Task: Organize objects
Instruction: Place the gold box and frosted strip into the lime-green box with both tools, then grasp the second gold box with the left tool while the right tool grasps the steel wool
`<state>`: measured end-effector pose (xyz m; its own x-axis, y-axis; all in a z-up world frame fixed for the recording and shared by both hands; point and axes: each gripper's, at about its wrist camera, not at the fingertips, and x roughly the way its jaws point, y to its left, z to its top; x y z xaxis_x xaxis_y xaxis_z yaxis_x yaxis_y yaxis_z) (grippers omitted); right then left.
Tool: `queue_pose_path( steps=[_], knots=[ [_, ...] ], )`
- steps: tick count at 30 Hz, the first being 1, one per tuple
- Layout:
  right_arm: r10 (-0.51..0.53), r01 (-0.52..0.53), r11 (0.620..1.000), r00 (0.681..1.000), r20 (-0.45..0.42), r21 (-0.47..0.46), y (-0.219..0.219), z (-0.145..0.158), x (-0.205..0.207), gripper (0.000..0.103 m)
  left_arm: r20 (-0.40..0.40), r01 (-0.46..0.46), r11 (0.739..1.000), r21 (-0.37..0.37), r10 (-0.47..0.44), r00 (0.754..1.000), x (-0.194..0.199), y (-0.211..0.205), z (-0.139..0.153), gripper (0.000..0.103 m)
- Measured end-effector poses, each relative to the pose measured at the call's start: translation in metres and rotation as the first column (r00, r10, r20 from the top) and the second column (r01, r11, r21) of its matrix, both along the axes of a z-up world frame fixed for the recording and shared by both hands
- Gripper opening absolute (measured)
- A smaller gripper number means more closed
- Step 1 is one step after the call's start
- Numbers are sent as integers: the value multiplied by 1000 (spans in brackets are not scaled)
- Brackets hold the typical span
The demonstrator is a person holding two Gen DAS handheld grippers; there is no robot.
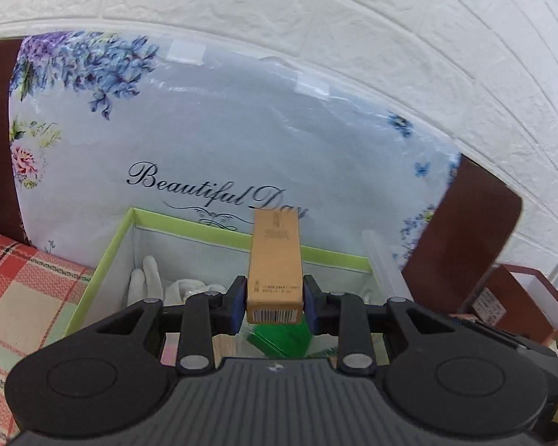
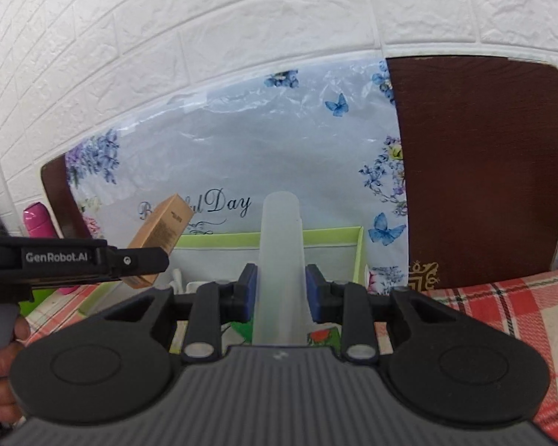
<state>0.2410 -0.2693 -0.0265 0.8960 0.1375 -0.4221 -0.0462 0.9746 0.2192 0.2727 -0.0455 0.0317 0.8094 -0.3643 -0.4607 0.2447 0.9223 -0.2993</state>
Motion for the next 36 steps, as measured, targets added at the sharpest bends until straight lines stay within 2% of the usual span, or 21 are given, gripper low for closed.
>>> queue_pose_path(
  steps=[1,2,3,4,6,9,13,16,19,27,30,36],
  knots=[
    [6,-6,1000,1000,-15,-13,2,-4,8,34,-29,-2,1000,-4,2,1000,4,2,-5,79],
    [18,-19,999,999,-46,-31,5,-9,15,42,-58,-16,1000,-6,16,998,5,4,-10,84],
    [21,-25,998,996,-84,-51,6,-14,19,53,-59,-31,999,-10,31,998,2,9,-14,84],
    [11,-18,997,995,-99,-73,7,-17,18,54,-45,-31,999,-13,30,999,-3,14,-16,84],
    [21,-25,996,999,-47,-91,4,-18,4,55,-15,-25,1000,-14,25,1000,-18,24,-18,84],
    [-35,37,996,999,21,-85,-4,-9,-24,77,5,-44,999,-19,44,999,-40,37,-15,84],
    [-48,51,998,996,81,-45,-10,4,-65,81,-15,-52,999,-11,52,999,-67,44,-10,84],
    [-33,38,998,995,99,-50,-6,13,-93,86,-94,-81,994,75,88,992,-82,36,-10,84],
    [-22,29,998,992,127,-49,-1,18,-123,95,-86,-91,991,93,99,991,-106,35,-10,84],
    [-28,34,999,991,129,-40,11,10,-185,97,-97,-125,982,138,140,985,-152,35,-17,84],
    [-33,35,999,992,120,-17,12,4,-198,97,-110,-134,978,162,152,982,-163,37,-23,84],
    [-47,47,999,996,74,-1,13,-10,-216,97,-150,-136,978,156,159,976,-183,56,-44,84]
  ],
)
